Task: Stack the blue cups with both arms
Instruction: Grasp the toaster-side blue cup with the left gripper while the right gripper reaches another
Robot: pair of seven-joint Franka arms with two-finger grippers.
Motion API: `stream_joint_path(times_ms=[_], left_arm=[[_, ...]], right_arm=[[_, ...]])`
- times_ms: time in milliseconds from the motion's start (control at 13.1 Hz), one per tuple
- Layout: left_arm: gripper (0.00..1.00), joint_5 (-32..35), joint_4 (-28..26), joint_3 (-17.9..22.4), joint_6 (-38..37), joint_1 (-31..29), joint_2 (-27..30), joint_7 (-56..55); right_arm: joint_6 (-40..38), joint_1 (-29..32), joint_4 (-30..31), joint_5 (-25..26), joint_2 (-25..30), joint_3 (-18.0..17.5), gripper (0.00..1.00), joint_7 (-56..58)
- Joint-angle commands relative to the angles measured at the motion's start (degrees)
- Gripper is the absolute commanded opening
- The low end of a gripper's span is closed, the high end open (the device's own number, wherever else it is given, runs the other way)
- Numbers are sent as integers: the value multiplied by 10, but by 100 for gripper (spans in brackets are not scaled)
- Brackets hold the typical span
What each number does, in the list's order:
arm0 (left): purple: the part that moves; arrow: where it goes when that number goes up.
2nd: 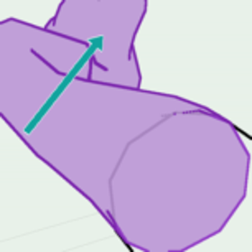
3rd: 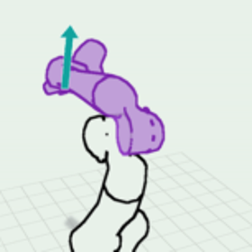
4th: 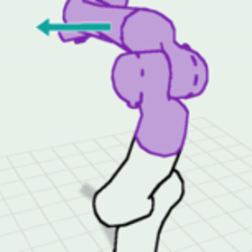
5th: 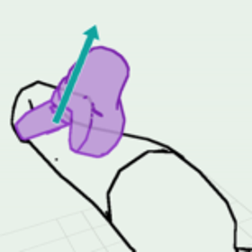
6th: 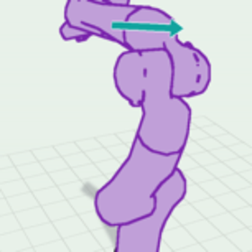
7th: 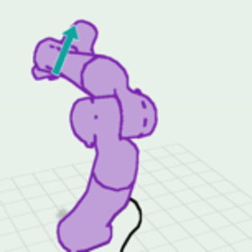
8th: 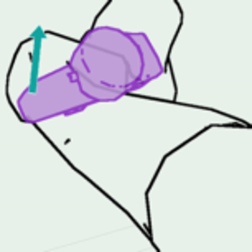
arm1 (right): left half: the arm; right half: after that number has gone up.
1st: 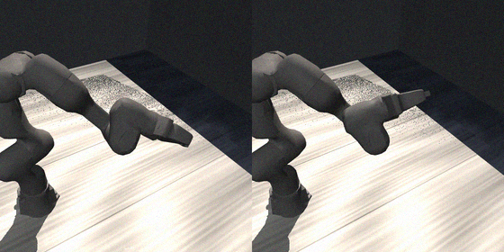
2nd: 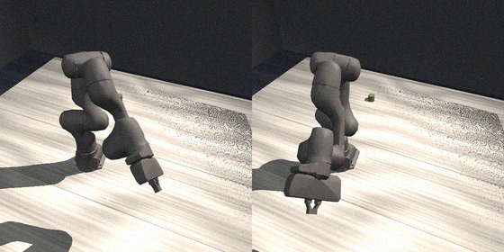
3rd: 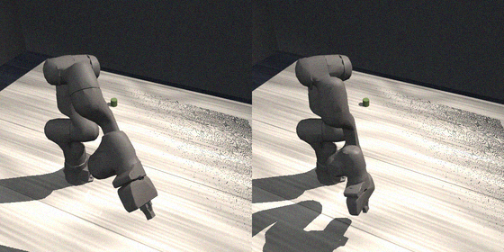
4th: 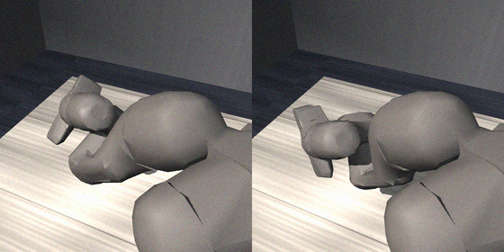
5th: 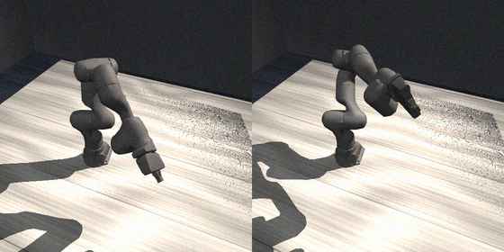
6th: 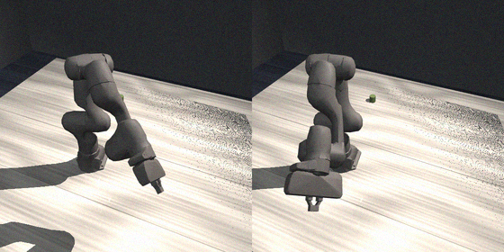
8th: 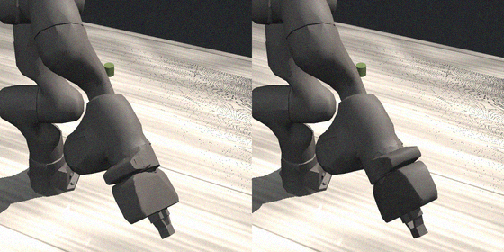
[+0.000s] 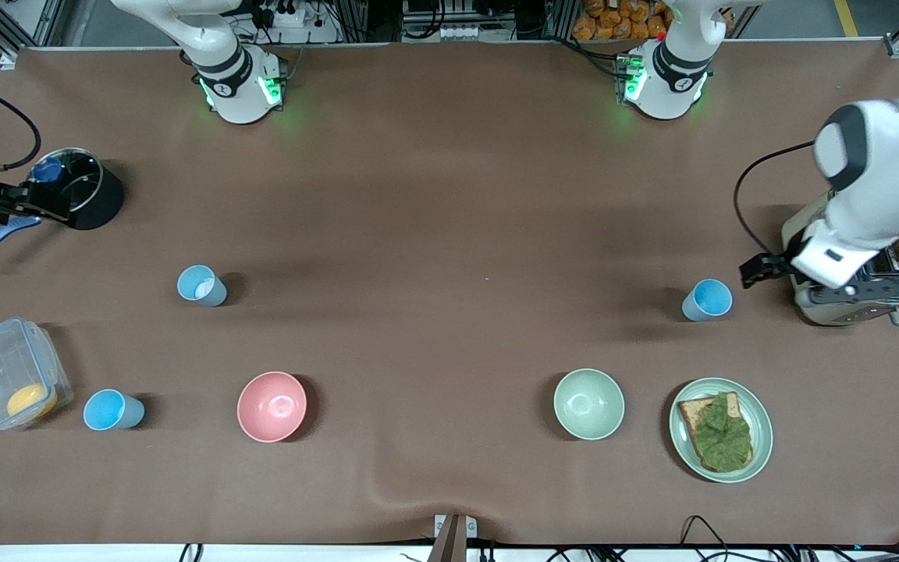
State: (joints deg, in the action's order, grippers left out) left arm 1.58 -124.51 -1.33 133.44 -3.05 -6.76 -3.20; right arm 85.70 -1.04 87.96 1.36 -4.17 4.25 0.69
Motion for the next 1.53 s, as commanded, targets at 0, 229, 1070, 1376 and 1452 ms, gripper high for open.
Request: stream_joint_path(times_ms=[0, 229, 1070, 1376, 1452], left_arm=[[100, 11, -8, -4, 47, -3, -42, 10], [100, 11, -13, -4, 94, -8, -83, 10], [0, 9, 2, -24, 104, -4, -87, -21], [0, -5, 30, -80, 71, -4, -44, -42], [0, -6, 60, -96, 24, -4, -39, -74]], right_arm=[[5, 3, 17, 2, 15, -6, 100, -9], [9, 5, 18, 2, 11, -6, 100, -8], [18, 13, 18, 0, -1, -7, 100, -8], [26, 13, 19, 1, -36, -7, 100, 2], [26, 11, 20, 2, -48, -8, 100, 9]])
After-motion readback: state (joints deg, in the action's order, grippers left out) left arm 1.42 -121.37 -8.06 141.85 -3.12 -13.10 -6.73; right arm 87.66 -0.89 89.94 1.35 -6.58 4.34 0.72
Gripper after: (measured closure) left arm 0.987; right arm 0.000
